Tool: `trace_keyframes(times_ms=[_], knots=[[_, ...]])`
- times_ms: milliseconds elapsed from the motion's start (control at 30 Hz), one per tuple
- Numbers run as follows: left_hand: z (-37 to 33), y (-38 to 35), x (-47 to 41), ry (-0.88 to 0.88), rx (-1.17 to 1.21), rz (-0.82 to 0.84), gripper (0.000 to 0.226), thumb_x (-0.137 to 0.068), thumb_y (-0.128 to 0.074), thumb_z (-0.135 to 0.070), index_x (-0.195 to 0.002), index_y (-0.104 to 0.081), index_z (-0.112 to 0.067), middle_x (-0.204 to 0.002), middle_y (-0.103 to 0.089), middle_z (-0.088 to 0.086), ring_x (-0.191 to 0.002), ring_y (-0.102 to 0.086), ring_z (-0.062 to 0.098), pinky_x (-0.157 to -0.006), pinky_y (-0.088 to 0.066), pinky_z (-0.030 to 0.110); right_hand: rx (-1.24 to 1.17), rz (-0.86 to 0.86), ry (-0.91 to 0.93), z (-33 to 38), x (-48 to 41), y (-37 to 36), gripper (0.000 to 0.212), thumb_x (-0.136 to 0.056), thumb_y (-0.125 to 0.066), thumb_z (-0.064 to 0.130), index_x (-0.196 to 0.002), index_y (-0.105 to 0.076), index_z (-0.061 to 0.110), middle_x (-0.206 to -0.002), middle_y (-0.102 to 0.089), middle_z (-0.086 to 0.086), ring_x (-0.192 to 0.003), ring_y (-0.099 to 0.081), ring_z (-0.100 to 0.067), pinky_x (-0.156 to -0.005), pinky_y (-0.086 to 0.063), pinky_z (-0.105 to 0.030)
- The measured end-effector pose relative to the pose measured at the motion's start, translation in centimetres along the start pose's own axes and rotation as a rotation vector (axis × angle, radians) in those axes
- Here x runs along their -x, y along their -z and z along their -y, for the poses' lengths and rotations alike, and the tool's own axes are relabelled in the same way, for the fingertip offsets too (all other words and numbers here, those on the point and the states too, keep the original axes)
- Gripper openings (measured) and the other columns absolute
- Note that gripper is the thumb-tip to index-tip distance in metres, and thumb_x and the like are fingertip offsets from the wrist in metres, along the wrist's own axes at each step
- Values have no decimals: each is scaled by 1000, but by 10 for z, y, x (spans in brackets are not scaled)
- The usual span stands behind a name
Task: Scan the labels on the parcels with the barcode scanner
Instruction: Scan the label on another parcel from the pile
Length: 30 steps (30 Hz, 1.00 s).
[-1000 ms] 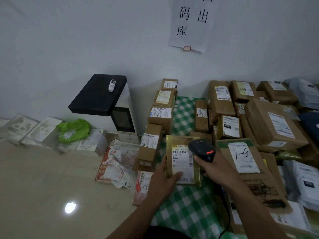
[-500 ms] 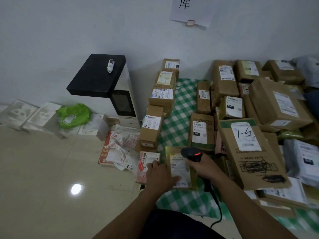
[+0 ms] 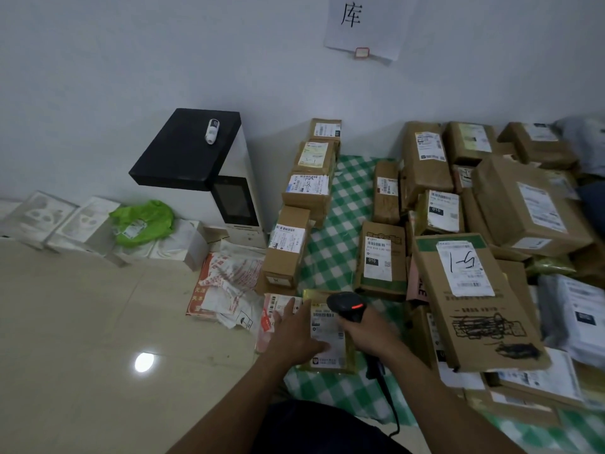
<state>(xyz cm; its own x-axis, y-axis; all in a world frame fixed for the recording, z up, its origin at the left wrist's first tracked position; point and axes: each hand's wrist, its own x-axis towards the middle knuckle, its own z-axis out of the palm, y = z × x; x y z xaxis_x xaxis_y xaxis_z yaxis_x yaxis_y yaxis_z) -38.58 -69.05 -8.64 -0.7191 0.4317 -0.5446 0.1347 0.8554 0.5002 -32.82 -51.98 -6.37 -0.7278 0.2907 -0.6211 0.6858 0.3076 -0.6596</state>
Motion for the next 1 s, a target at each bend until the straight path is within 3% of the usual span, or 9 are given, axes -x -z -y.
trace_keyframes(times_ms=[167, 300, 400, 467, 533, 600, 733, 833, 1000], knots=[[-5, 2, -9, 10, -28, -154, 79, -89, -71, -42, -156, -33, -23, -164, -32, 3, -156, -12, 26, -127, -13, 48, -46, 0, 19, 2, -2, 15, 19, -93, -71, 43, -111, -67, 39, -104, -72, 11, -96, -67, -9, -86, -58, -36], [-32, 2, -37, -93, 95, -267, 62, -93, -72, -35, -149, -47, -24, -156, -42, -2, -150, -30, 22, -124, -22, 37, -154, -97, 36, -2, -4, 45, 38, -89, -73, 52, -124, -60, 45, -114, -71, 11, -103, -69, -16, -92, -60, -45], [-69, 15, -59, -157, 246, -198, 55, -96, -72, -26, -146, -51, -18, -144, -54, -2, -135, -49, 17, -104, -32, 15, -253, -184, 43, -7, -4, 67, 60, -85, -78, 49, -139, -52, 45, -114, -73, 9, -96, -75, -17, -85, -63, -41], [-90, 19, -80, -214, 301, -104, 38, -96, -71, -25, -133, -60, -21, -122, -61, -9, -117, -59, 11, -89, -40, 9, -291, -220, 51, -5, 3, 82, 52, -91, -76, 40, -138, -55, 34, -107, -75, 9, -88, -77, -16, -78, -64, -38], [-106, 20, -102, -268, 287, -10, 31, -94, -73, -29, -123, -63, -27, -120, -65, -12, -113, -62, 8, -94, -49, 18, -322, -245, 46, 0, 9, 95, 33, -96, -73, 32, -125, -56, 35, -103, -73, 11, -85, -77, -15, -81, -64, -39], [-117, 19, -126, -315, 280, 72, 36, -92, -76, -28, -125, -62, -25, -126, -65, -7, -116, -62, 8, -100, -52, 26, -328, -277, 47, 0, 9, 106, 35, -97, -72, 30, -126, -55, 35, -106, -72, 12, -85, -77, -12, -83, -63, -38], [-128, 14, -159, -298, 318, 227, 55, -84, -85, -23, -131, -56, -15, -123, -54, -14, -110, -55, 2, -104, -44, 23, -339, -298, 11, 2, 3, 119, 30, -98, -71, 30, -124, -56, 37, -109, -73, 10, -86, -77, -9, -79, -62, -32], [-126, 5, -174, -236, 461, 202, 60, -78, -89, -15, -128, -56, -18, -121, -63, -10, -107, -62, -5, -108, -50, 35, -343, -316, -11, 4, -4, 124, 31, -98, -71, 32, -125, -58, 36, -111, -74, 9, -88, -77, -8, -79, -62, -32], [-128, 2, -178, -16, 622, 139, 65, -92, -69, 0, -147, -36, -13, -141, -55, 6, -131, -55, 25, -105, -49, 36, -333, -359, -41, 5, -14, 127, 31, -97, -72, 33, -127, -63, 27, -106, -74, 7, -81, -73, 0, -69, -60, -27]])
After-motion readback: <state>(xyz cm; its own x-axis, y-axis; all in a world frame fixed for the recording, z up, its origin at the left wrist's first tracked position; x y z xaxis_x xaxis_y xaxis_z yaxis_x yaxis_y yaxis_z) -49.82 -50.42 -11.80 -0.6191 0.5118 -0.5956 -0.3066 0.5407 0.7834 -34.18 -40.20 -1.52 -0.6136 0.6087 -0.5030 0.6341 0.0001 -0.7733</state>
